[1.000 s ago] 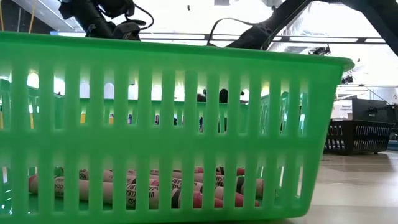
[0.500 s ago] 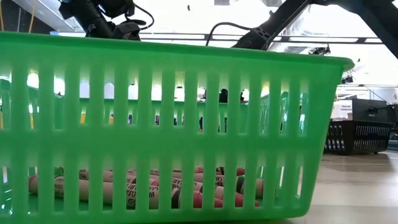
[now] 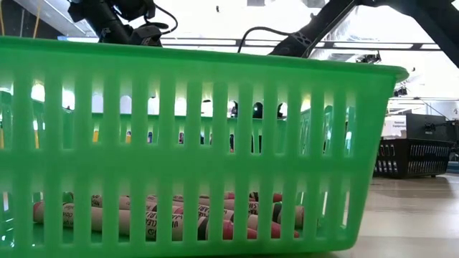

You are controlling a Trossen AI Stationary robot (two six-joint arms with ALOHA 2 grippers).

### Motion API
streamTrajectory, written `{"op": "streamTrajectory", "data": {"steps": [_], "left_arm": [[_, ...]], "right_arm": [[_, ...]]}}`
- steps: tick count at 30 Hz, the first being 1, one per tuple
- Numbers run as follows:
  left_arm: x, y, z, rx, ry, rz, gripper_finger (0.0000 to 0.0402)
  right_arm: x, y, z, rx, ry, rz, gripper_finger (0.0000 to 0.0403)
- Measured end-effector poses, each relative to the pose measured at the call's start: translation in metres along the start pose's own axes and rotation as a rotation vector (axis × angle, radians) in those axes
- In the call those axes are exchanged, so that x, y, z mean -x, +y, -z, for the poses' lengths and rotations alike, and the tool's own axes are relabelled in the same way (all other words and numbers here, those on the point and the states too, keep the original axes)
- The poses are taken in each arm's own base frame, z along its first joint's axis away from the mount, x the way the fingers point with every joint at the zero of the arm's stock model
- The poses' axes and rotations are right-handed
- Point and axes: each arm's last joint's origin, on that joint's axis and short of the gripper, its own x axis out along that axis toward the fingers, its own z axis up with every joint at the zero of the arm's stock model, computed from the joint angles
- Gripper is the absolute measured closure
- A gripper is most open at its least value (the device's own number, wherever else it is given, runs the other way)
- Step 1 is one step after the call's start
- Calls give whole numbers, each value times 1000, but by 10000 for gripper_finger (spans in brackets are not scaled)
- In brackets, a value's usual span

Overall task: Sort crayons
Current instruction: Put the pink crayon into the green bin

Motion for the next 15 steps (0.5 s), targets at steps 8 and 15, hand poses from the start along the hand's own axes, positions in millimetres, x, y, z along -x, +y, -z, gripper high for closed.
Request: {"op": "streamTrajectory", "data": {"steps": [8,15], "left_arm": [[0,0,0,-1,1,0,334],[0,0,0,-34,1,0,334]], "right_arm": [[8,-11,-9,18,54,-65,399],[61,-18,-33,27,-13,-199,401]]}}
